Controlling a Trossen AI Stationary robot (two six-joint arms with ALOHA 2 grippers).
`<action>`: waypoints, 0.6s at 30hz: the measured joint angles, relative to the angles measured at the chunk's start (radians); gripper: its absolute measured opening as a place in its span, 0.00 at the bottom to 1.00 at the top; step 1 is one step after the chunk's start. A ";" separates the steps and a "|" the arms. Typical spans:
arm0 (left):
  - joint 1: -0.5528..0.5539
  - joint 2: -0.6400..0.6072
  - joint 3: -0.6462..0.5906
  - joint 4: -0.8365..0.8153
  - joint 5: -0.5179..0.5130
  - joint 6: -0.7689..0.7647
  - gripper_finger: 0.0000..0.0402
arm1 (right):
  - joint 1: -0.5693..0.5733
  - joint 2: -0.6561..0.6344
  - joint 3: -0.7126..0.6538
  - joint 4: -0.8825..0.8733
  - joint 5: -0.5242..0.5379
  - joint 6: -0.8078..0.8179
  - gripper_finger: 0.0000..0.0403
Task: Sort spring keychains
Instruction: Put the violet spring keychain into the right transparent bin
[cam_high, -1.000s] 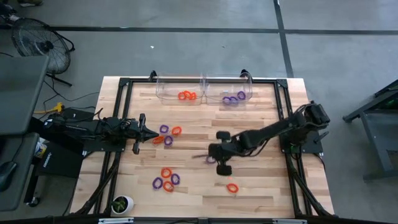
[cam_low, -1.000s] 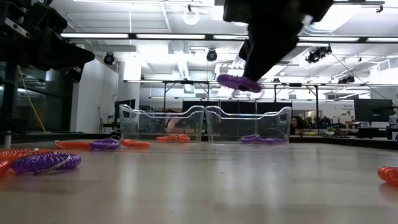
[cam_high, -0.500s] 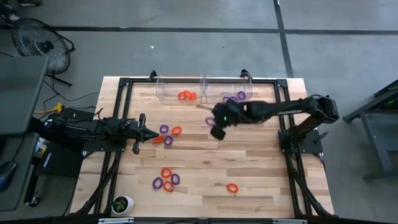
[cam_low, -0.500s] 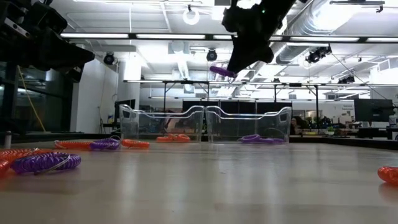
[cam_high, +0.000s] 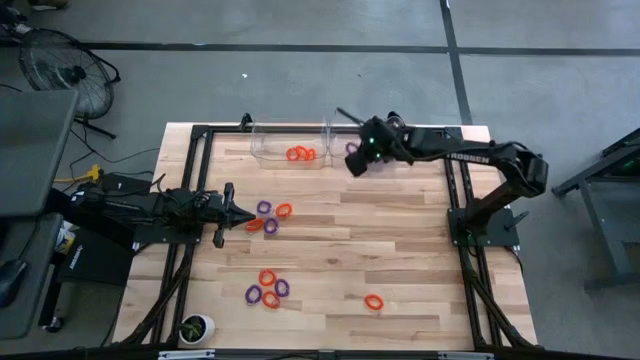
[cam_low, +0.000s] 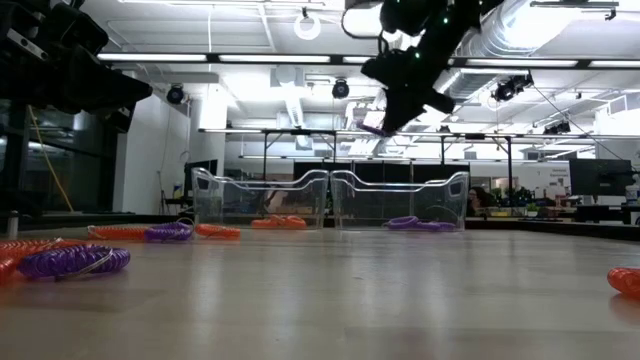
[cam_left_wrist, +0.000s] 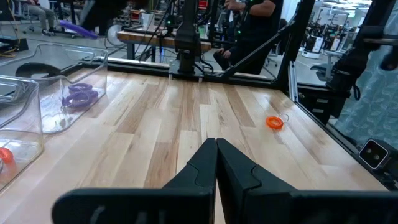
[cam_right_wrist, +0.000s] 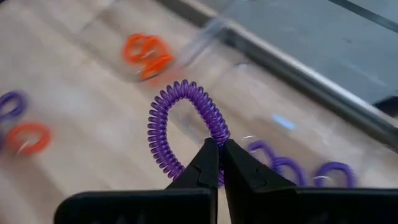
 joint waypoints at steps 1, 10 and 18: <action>0.000 0.000 0.000 0.000 0.000 0.000 0.00 | -0.019 0.000 0.000 -0.003 0.008 0.012 0.00; 0.000 0.000 0.000 0.000 0.000 0.000 0.00 | -0.164 0.022 -0.006 -0.099 0.070 0.129 0.00; 0.000 0.000 0.000 0.000 0.000 0.000 0.00 | -0.205 0.022 -0.104 -0.034 0.080 0.245 0.00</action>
